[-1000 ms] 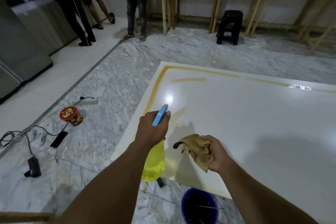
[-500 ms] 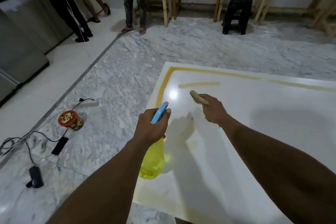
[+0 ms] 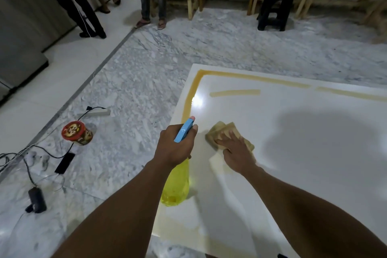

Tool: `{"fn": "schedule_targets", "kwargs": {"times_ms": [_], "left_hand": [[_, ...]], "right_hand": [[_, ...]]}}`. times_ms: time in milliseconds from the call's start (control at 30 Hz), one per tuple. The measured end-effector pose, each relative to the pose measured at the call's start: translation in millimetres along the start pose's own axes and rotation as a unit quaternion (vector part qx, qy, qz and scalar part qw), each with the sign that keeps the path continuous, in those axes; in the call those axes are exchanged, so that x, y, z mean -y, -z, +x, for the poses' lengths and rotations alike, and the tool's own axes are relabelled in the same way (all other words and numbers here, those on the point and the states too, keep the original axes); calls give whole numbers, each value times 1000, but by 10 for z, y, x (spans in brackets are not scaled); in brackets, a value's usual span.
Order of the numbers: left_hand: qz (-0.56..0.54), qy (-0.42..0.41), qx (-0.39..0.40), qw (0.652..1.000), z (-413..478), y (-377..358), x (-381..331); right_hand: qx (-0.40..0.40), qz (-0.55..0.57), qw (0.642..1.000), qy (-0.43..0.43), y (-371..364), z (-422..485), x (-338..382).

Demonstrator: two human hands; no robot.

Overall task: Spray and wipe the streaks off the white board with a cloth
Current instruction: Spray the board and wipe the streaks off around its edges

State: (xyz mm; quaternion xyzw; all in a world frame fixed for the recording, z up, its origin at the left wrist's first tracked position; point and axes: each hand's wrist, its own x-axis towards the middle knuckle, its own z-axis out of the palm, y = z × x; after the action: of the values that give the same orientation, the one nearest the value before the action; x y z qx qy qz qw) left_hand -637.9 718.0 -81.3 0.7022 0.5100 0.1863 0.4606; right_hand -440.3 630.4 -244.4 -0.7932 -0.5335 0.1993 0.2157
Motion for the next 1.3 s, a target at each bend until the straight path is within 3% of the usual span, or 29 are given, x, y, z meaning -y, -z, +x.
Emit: {"fn": "schedule_targets", "kwargs": {"times_ms": [300,433,500,567,633,667,700,733,833,900,1067,1300], "left_hand": [[-14,-19,25,999,-814,123,211],[-7,-28,33,999,-1066,204,265],[-15,-36,35,999,-1081,221,221],[-14,-50,37,998,-1041,230,114],[-13,-63,41,997,-940,225,-40],[-18,-64,43,997,-862,223,-123],[-24,-64,43,997,-763,222,-205],[-28,-65,42,997,-661,223,-280],[-29,-82,39,995,-245,211,-492],[-31,-91,39,995,21,201,-609],[-25,-82,45,995,781,2,-842],[-29,-91,48,994,1560,-307,-969]], "right_hand": [[2,64,998,8,-478,-1411,508],[24,189,979,-65,-383,-1762,809],[39,299,935,-184,-132,-1710,925],[77,460,837,-285,125,-1567,855],[93,622,714,-308,372,-1407,704],[81,673,671,-300,483,-1288,649],[57,690,660,-292,615,-1139,603],[24,681,672,-291,741,-959,548],[-84,527,794,-292,1195,-309,404],[-112,446,845,-271,1466,58,359],[-133,344,898,-241,1984,955,106],[-136,121,973,-142,1766,1973,-666]]}}
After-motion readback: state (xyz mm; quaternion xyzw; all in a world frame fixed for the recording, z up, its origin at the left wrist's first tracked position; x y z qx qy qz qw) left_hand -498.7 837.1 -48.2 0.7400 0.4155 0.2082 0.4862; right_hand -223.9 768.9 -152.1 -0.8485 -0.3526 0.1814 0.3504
